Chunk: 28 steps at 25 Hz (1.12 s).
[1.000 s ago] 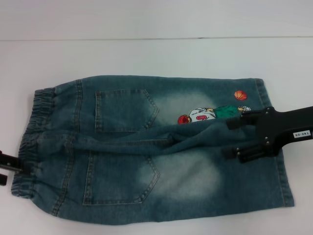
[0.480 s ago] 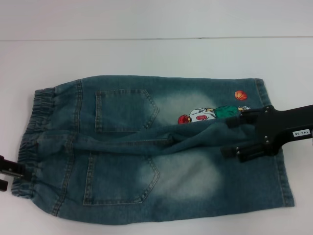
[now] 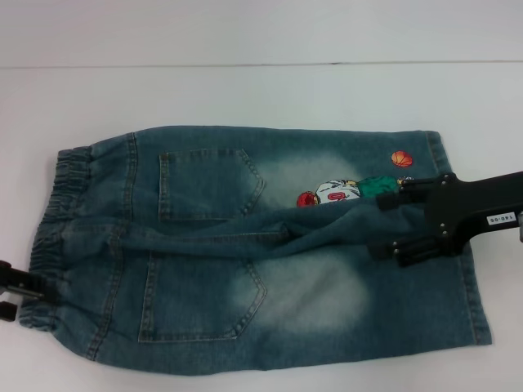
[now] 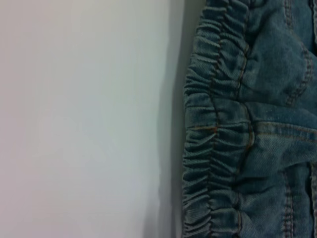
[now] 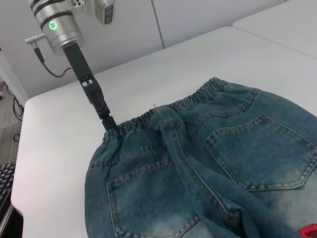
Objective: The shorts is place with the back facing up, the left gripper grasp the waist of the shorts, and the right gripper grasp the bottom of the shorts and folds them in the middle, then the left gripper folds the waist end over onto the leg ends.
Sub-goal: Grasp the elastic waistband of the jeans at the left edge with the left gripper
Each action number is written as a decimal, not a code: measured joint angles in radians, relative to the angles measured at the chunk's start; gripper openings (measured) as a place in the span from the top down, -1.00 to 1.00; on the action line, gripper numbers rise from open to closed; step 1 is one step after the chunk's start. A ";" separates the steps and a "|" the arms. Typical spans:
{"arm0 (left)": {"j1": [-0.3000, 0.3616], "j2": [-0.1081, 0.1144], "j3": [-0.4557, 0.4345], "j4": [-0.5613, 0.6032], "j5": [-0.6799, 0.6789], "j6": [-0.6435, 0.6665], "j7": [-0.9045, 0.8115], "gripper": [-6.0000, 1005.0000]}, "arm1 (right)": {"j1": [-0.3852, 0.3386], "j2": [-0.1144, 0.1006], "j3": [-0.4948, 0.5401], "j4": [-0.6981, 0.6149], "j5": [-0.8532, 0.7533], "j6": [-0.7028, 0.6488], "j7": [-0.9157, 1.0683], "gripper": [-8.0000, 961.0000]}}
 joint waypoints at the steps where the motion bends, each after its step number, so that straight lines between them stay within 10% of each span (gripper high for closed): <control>1: -0.001 0.000 0.000 -0.003 0.000 -0.001 0.000 -0.46 | 0.000 0.000 0.000 0.000 0.000 0.000 0.000 -0.96; 28: -0.022 -0.003 0.001 -0.018 -0.014 0.022 -0.001 -0.40 | -0.002 -0.003 -0.002 0.000 0.000 0.012 0.000 -0.96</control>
